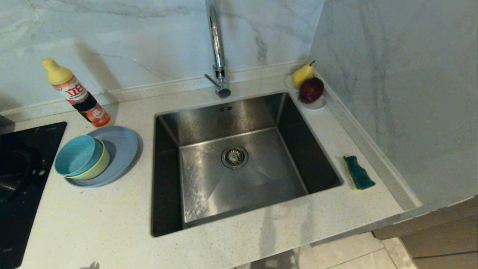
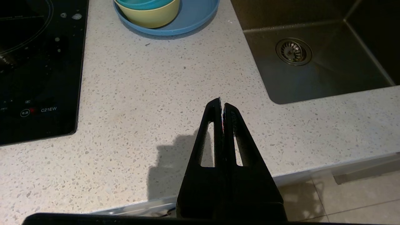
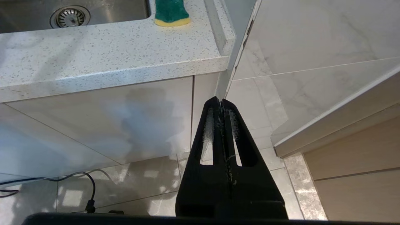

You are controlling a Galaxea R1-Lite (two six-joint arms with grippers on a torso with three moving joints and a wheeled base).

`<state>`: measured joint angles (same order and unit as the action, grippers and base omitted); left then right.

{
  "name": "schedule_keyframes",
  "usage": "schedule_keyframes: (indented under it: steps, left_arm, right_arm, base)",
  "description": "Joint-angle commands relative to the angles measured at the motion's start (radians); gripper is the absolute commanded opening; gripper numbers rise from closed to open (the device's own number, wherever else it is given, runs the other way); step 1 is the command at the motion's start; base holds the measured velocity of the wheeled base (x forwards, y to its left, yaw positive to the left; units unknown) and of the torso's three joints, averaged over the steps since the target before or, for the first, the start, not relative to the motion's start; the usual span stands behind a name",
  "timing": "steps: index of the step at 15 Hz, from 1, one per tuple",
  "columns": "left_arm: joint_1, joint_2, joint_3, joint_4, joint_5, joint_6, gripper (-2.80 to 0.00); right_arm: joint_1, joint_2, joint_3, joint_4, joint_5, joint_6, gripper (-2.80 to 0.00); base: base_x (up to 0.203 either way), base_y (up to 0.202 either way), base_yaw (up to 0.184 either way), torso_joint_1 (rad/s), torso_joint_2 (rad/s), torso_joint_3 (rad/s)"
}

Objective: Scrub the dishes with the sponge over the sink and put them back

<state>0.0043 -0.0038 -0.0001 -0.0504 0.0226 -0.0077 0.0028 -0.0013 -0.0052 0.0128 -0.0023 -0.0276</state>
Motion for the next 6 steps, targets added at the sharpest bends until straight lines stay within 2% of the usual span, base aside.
schedule_keyframes:
  steps: [1, 6]
  left_arm:
    - [0.000, 0.004, 0.022, 0.000, 0.000, 0.000, -2.80]
    - [0.000, 0.004, 0.022, 0.000, 0.000, 0.000, -2.80]
  right_arm:
    - [0.000, 0.000, -0.002, 0.000, 0.003, 0.000, -2.80]
    - [0.000, 0.000, 0.004, -0.019, 0.001, 0.020, -2.80]
  base:
    - [0.000, 0.000, 0.000, 0.000, 0.00, 0.000]
    - [0.000, 0.000, 0.000, 0.000, 0.00, 0.000]
